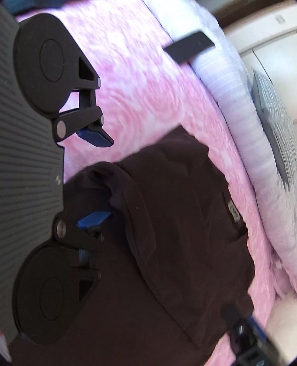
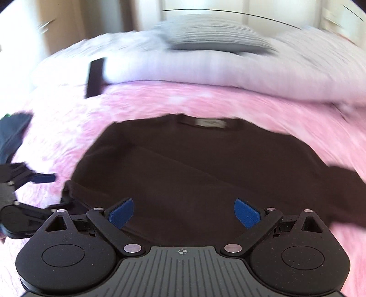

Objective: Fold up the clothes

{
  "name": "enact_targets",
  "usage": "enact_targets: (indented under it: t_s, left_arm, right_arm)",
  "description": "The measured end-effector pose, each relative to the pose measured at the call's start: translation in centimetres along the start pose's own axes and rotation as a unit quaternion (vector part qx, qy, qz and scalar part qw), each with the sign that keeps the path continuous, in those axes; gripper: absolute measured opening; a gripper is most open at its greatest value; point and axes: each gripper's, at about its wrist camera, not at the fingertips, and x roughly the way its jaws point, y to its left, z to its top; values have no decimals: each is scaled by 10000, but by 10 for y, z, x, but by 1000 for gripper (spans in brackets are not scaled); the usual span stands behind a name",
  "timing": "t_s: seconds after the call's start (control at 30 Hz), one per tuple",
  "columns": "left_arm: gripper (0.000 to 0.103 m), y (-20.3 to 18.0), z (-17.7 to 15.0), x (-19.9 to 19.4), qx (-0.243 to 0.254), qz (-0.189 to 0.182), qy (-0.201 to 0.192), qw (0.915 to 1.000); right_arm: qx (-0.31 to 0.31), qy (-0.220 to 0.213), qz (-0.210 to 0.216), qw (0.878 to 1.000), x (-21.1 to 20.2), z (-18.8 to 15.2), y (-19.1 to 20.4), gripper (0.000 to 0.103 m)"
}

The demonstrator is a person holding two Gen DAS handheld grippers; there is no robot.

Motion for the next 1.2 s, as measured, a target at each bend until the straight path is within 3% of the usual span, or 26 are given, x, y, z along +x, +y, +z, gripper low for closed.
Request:
enact_targets:
  t_s: [0.03,0.1,0.23,0.33,0.5,0.63,0.73,0.83,0.9,1.0,1.03,1.1,1.2]
  left_arm:
    - [45,7,0,5,19,-204,37,9998]
    - [9,15,-1,11,129,-411,110,9990]
    - [4,20,-3,4,232,-342,158,9990]
    - [4,13,-11,-7,48,313,-2,9995]
    - [4,-17,-20,-12,-45,880,-130,9960]
    - [4,-22,-26,-12,-504,997,-84,9937]
    - [4,-26,-26,-10,-585,1036,-140,9928]
    - [4,-26,-30,-9,-630,1061,-208,9921]
    - [4,-26,-32,-9,-635,1075,-249,9919]
    - [4,-26,-35,-10,-579,1085,-290,9920]
    - [4,-26,-36,-11,-604,1083,-297,9918]
    - [4,-26,-37,-11,-695,1099,-302,9911]
    - [4,-24,-36,-9,-842,1126,-281,9897]
  right_arm:
    - [-135,0,52,9999,6,5,7,98]
    - [-396,18,82,9992,15,14,22,98]
    - [-662,85,74,9977,30,27,39,98]
    - [-705,139,177,9973,43,37,44,98]
    - [-1010,346,946,9898,82,74,61,98]
    - [-1363,868,1411,9767,130,105,79,97]
    - [-1622,1256,1754,9629,165,127,93,95]
    - [-1875,1640,2090,9456,201,150,107,80]
    - [-1856,1984,2176,9374,220,159,109,74]
    - [-1589,2607,2127,9282,243,163,103,38]
    - [-1503,2798,2117,9243,250,165,101,9]
    - [-1454,2856,2271,9196,249,168,105,5]
    - [-1494,2635,2412,9220,254,178,118,4]
